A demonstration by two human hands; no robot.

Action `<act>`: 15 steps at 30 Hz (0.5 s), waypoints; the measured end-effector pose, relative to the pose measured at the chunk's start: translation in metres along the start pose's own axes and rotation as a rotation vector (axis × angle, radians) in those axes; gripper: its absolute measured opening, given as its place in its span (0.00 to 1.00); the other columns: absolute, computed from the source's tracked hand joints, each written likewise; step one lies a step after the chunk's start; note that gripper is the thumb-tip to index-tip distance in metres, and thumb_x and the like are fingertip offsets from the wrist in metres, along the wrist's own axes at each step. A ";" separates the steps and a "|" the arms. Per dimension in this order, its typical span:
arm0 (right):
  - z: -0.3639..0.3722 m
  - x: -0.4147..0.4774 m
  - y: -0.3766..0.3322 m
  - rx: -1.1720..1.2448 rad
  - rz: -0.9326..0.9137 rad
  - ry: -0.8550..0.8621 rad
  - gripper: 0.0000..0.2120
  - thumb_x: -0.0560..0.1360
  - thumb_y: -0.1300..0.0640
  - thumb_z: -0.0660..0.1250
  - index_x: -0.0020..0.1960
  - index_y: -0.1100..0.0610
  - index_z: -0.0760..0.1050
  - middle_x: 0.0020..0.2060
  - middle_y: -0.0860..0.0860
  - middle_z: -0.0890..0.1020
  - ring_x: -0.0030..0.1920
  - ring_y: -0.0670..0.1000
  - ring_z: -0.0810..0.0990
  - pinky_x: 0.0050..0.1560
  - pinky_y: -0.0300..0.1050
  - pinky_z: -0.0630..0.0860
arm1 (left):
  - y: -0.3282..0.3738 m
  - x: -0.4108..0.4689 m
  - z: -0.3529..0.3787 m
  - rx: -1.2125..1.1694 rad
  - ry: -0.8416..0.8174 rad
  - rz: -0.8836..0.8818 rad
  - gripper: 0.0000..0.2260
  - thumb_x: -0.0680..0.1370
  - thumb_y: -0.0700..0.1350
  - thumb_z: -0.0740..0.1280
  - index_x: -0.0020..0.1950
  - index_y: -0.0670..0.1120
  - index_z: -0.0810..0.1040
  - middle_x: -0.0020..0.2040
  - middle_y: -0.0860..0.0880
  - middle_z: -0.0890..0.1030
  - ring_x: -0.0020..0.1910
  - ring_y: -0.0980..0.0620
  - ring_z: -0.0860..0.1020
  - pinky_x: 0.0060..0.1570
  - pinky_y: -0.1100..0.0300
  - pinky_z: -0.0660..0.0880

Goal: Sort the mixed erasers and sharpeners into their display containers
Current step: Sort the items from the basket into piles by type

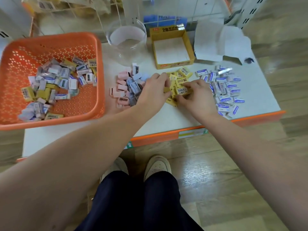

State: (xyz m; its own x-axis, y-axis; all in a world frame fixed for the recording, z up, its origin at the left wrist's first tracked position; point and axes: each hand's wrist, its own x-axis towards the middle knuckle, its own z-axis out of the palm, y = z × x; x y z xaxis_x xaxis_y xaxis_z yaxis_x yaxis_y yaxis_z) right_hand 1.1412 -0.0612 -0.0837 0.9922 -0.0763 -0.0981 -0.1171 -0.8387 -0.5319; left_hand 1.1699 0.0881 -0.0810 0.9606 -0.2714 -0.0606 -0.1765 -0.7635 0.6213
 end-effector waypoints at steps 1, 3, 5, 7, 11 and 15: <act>0.000 -0.001 0.000 0.002 0.001 -0.001 0.24 0.72 0.50 0.69 0.65 0.57 0.72 0.57 0.54 0.72 0.62 0.54 0.68 0.58 0.39 0.64 | 0.000 0.000 0.001 0.000 -0.007 0.005 0.09 0.72 0.39 0.71 0.47 0.46 0.73 0.45 0.51 0.70 0.46 0.49 0.74 0.51 0.55 0.71; 0.001 -0.001 -0.002 0.006 0.005 -0.005 0.24 0.72 0.50 0.68 0.66 0.57 0.72 0.58 0.54 0.72 0.62 0.54 0.67 0.59 0.40 0.63 | 0.001 0.000 0.002 0.008 -0.009 0.011 0.08 0.73 0.40 0.71 0.50 0.44 0.76 0.46 0.51 0.70 0.48 0.49 0.74 0.53 0.55 0.71; 0.002 -0.001 -0.005 -0.010 0.008 -0.002 0.24 0.73 0.50 0.68 0.67 0.57 0.71 0.59 0.54 0.71 0.63 0.55 0.66 0.60 0.42 0.63 | 0.001 0.001 0.001 0.002 -0.006 0.005 0.09 0.73 0.40 0.71 0.52 0.44 0.77 0.47 0.51 0.71 0.49 0.49 0.75 0.55 0.54 0.71; 0.003 -0.004 -0.006 -0.044 0.007 0.004 0.25 0.74 0.49 0.67 0.69 0.55 0.69 0.60 0.54 0.71 0.63 0.56 0.66 0.60 0.46 0.65 | 0.001 0.000 -0.002 -0.001 -0.007 0.004 0.10 0.73 0.41 0.71 0.53 0.45 0.77 0.48 0.51 0.72 0.50 0.49 0.76 0.56 0.52 0.71; 0.001 -0.013 -0.010 -0.069 -0.022 0.021 0.28 0.73 0.49 0.68 0.70 0.54 0.66 0.62 0.55 0.70 0.63 0.58 0.66 0.60 0.51 0.65 | -0.003 -0.005 -0.020 -0.017 0.013 0.012 0.12 0.73 0.42 0.72 0.56 0.45 0.76 0.51 0.48 0.75 0.50 0.50 0.76 0.53 0.58 0.71; -0.003 -0.017 -0.020 -0.085 -0.044 0.037 0.26 0.73 0.51 0.68 0.69 0.54 0.67 0.63 0.55 0.69 0.64 0.59 0.66 0.62 0.54 0.66 | -0.014 -0.017 -0.054 -0.024 0.098 -0.001 0.08 0.75 0.42 0.69 0.53 0.49 0.77 0.49 0.53 0.75 0.46 0.56 0.76 0.50 0.71 0.67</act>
State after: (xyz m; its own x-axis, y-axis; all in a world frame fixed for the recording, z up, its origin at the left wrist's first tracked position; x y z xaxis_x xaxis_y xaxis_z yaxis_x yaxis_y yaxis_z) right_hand 1.1267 -0.0449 -0.0684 0.9974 -0.0574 -0.0444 -0.0714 -0.8840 -0.4619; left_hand 1.1678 0.1345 -0.0467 0.9774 -0.2110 0.0143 -0.1711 -0.7493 0.6397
